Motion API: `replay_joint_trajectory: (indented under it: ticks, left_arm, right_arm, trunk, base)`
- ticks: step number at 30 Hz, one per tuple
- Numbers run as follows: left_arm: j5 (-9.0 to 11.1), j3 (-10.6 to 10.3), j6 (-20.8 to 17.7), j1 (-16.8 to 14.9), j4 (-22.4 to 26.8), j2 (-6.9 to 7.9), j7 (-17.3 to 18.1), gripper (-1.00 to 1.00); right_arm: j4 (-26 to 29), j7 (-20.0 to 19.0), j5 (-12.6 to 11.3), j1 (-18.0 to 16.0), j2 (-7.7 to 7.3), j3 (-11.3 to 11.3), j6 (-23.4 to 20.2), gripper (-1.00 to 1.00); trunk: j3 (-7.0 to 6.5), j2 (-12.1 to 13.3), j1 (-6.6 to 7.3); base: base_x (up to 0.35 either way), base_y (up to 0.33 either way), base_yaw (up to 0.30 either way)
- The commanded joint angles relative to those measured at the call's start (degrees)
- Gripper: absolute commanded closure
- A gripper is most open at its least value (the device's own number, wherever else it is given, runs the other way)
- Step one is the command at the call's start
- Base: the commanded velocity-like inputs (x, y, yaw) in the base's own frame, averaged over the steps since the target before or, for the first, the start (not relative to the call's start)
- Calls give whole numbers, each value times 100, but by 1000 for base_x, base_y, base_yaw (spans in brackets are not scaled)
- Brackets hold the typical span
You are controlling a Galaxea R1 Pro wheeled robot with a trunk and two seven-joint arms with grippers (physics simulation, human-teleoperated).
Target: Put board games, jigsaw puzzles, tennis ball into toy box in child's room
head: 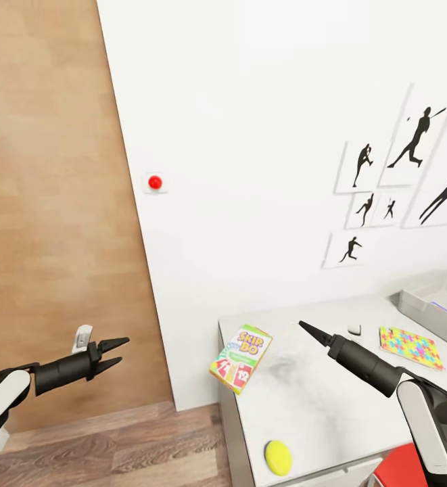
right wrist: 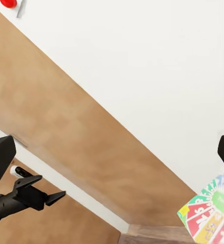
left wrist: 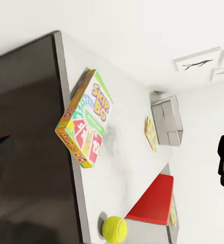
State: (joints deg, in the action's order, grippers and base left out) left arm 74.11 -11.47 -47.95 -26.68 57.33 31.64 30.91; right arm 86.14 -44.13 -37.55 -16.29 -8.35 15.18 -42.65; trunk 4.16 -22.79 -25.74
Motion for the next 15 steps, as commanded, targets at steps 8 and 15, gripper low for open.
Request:
replay_joint_trajectory:
  ticks: [8, 15]
  left_arm:
    - [16, -21, -16, -10, -2, -9, 16, -100]
    - [16, -22, -19, -7, -2, -48, 15, -100]
  right_arm:
    - [-4, -68, -17, -5, -1, 10, -30, -100]
    - [-2, -214, -8, -5, 0, 11, -21, -100]
  trunk:
    - [-25, -13, -4]
    - [-28, -13, -4]
  base:
    - [0, -296, 0]
    - [0, -257, 0]
